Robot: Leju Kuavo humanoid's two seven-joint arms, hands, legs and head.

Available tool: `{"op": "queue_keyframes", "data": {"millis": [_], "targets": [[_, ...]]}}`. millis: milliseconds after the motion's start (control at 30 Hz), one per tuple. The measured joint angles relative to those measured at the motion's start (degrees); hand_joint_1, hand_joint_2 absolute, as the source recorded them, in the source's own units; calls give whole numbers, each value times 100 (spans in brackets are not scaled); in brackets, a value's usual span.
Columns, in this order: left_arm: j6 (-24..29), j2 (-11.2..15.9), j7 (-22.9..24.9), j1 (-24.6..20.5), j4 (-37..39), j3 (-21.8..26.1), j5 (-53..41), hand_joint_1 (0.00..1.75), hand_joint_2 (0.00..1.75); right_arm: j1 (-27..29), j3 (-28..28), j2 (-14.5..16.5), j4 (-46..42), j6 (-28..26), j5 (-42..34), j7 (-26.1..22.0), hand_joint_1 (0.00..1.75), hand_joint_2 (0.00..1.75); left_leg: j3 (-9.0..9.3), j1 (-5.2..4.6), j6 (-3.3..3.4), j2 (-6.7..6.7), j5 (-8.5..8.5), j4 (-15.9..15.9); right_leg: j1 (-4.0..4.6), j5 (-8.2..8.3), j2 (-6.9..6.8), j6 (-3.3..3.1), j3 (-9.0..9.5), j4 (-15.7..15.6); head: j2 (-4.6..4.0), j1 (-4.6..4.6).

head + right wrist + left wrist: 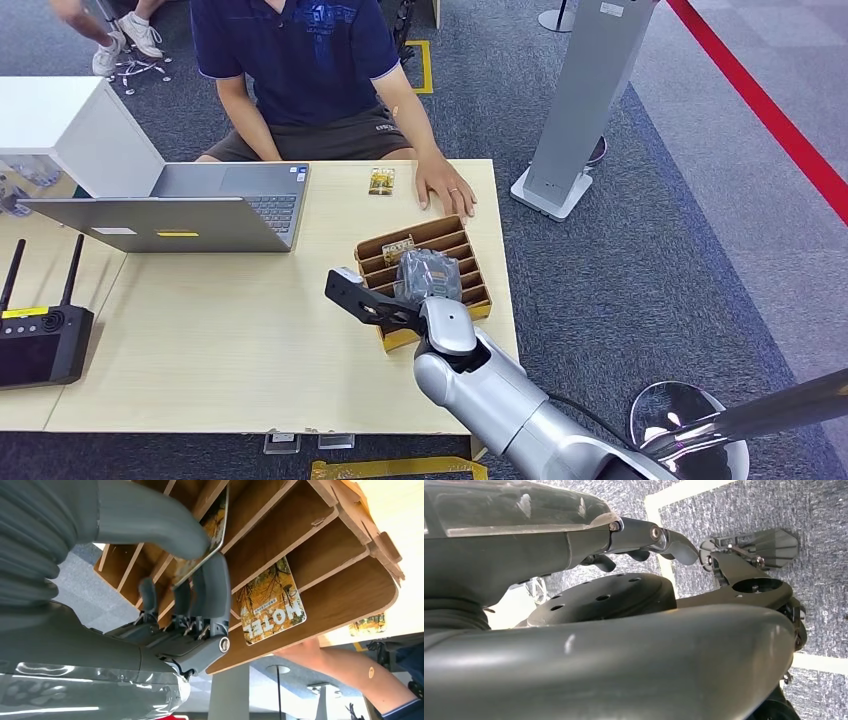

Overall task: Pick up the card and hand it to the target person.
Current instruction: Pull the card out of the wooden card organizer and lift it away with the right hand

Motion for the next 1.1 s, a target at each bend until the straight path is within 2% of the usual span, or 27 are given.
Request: {"op": "queue_keyframes", "data": {"millis": [1100], "targets": [[1, 16, -85, 0, 1, 4, 46, 0, 0, 18, -30, -4, 33, -51, 65, -58, 126, 175, 0, 0, 0, 0, 0, 0, 0, 0, 0, 0, 0, 0, 0, 0]]}}
